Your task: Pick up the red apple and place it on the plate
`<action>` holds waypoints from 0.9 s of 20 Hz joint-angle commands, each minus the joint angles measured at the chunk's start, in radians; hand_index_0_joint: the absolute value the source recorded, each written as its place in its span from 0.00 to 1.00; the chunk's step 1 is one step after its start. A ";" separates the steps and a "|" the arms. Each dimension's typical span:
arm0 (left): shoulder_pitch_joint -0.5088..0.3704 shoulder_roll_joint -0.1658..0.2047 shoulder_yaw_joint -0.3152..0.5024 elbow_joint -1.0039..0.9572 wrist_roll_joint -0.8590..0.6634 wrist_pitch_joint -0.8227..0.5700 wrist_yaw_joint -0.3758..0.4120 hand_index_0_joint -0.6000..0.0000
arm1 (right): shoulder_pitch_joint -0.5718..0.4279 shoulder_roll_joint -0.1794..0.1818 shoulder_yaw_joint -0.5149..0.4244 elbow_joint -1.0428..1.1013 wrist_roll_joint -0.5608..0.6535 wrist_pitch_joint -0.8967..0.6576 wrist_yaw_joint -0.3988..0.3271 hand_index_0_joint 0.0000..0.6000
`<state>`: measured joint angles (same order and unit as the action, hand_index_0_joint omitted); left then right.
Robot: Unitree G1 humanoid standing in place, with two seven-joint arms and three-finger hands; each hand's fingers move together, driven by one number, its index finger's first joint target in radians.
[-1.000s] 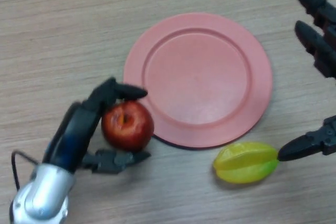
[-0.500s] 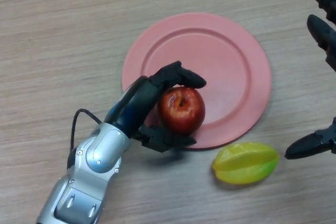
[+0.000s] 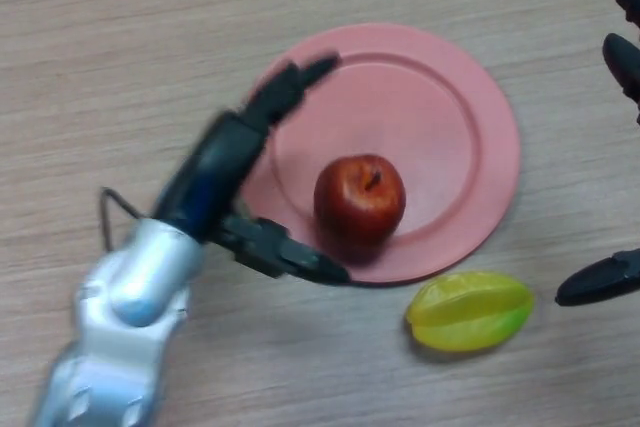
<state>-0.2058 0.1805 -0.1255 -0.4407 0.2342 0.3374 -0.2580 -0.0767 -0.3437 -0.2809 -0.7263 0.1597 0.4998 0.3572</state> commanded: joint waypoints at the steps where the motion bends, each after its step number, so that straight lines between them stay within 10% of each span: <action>1: 0.027 0.034 0.131 -0.177 -0.122 -0.023 -0.003 1.00 | -0.023 -0.031 -0.046 -0.041 0.015 -0.159 0.001 0.00; 4: 0.145 0.085 0.341 -0.350 -0.415 0.056 -0.021 1.00 | -0.038 -0.022 -0.013 -0.038 0.010 -0.163 -0.007 0.00; 8: 0.254 0.084 0.455 -0.227 -0.450 -0.230 0.012 1.00 | -0.039 -0.006 0.015 -0.052 0.040 -0.149 -0.034 0.00; 18: 0.295 0.069 0.439 -0.172 -0.332 -0.340 0.046 1.00 | -0.042 -0.006 0.016 -0.061 0.080 -0.131 -0.046 0.00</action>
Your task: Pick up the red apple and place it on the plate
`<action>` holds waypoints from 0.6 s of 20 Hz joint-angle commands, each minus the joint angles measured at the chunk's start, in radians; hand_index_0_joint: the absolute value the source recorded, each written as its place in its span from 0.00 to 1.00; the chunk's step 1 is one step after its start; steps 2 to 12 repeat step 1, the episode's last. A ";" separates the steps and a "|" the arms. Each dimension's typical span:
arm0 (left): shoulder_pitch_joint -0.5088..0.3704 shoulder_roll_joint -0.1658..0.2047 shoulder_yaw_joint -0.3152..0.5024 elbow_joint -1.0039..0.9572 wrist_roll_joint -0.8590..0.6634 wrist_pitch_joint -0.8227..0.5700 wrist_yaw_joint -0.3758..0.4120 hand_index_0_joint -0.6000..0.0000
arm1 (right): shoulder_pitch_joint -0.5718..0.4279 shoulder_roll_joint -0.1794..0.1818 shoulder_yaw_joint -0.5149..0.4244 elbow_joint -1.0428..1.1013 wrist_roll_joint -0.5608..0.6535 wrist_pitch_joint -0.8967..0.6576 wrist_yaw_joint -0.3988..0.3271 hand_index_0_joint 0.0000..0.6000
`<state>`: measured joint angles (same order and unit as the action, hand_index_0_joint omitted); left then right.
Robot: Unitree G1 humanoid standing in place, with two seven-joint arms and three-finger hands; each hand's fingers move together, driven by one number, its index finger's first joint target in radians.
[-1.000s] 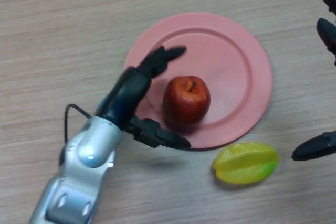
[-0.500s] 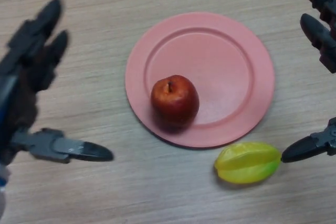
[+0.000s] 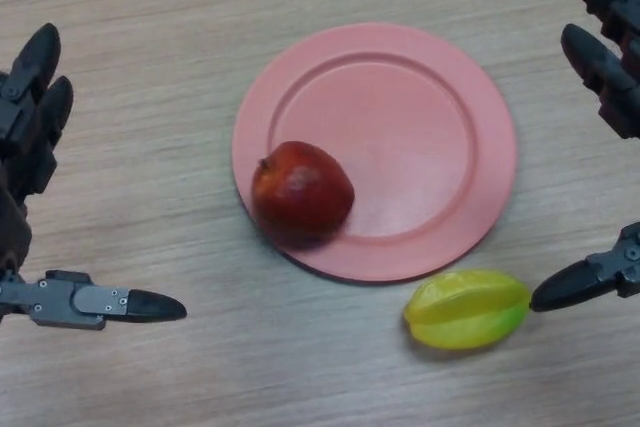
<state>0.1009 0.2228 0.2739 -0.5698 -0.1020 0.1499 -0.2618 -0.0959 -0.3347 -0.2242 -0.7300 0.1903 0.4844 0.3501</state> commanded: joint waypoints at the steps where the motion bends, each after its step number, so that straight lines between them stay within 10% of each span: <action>1: -0.010 0.026 0.039 -0.043 0.003 -0.154 0.048 1.00 | -0.021 -0.014 -0.040 -0.056 0.050 -0.119 -0.041 0.00; 12: -0.010 0.026 0.039 -0.043 0.003 -0.154 0.048 1.00 | -0.021 -0.014 -0.040 -0.056 0.050 -0.119 -0.041 0.00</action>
